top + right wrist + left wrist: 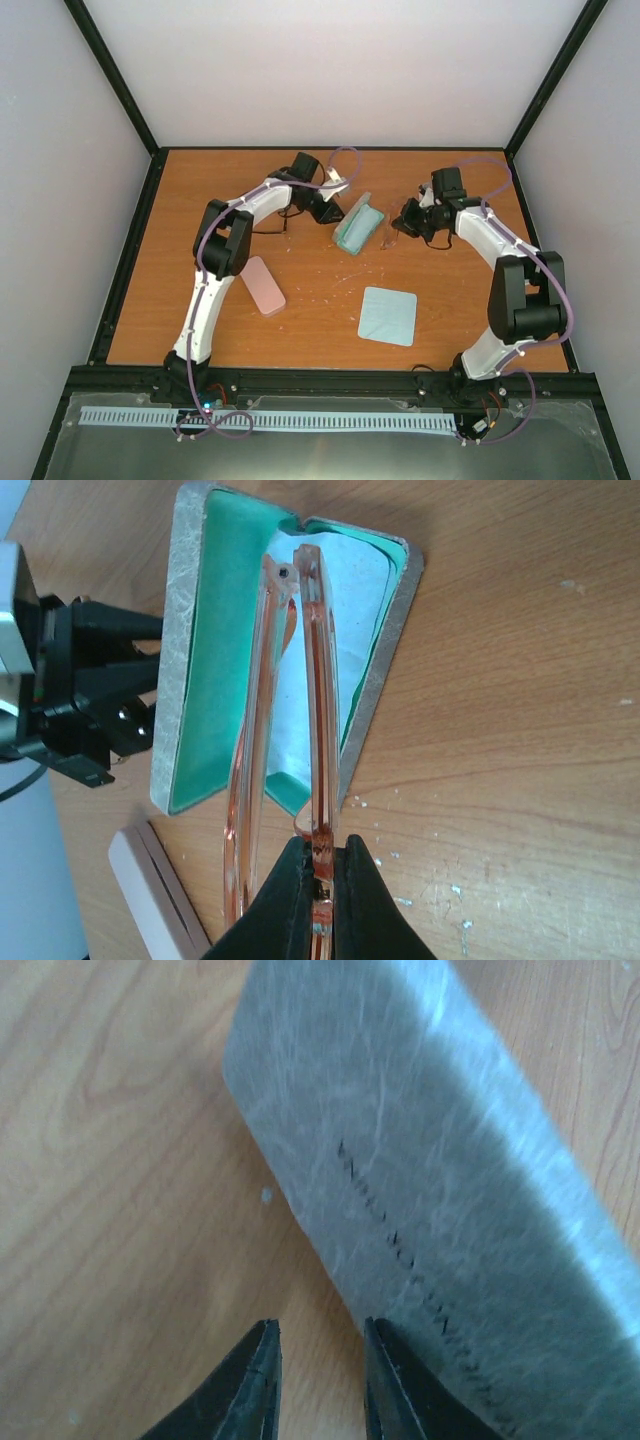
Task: Organize the sunglasses
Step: Adjust the sunglasses case at the center of the board.
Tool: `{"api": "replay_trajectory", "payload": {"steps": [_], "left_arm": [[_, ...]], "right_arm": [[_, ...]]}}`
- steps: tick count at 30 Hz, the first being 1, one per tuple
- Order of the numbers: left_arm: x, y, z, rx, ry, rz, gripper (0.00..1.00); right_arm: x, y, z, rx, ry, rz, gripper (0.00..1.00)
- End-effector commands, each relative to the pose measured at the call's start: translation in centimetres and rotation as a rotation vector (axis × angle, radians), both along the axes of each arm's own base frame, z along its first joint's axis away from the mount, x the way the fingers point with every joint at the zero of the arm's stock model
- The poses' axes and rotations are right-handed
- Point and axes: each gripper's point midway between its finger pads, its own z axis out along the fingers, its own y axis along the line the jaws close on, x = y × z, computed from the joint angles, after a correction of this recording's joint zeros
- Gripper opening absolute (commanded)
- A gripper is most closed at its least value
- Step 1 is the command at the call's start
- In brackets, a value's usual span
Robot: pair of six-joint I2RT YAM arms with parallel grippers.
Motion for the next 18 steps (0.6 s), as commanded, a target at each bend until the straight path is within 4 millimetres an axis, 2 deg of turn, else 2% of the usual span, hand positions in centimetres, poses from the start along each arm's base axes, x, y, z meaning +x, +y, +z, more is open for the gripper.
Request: {"api": "replay_trajectory", "payload": {"steps": [1, 5, 11, 18], "left_arm": [[-0.8, 0.0, 1.7, -0.029, 0.0, 0.004, 0.25], [-1.2, 0.1, 1.5, -0.032, 0.014, 0.014, 0.25], [-1.3, 0.1, 1.7, -0.038, 0.017, 0.028, 0.25], [-1.1, 0.0, 2.1, -0.047, 0.016, 0.038, 0.25]], "right_arm": [[1.2, 0.4, -0.9, 0.015, -0.019, 0.014, 0.03], [2.5, 1.0, -1.7, 0.014, -0.029, 0.045, 0.03], [4.6, 3.6, -2.6, 0.036, -0.055, 0.108, 0.03], [5.3, 6.5, -3.6, 0.076, -0.044, 0.157, 0.03]]}}
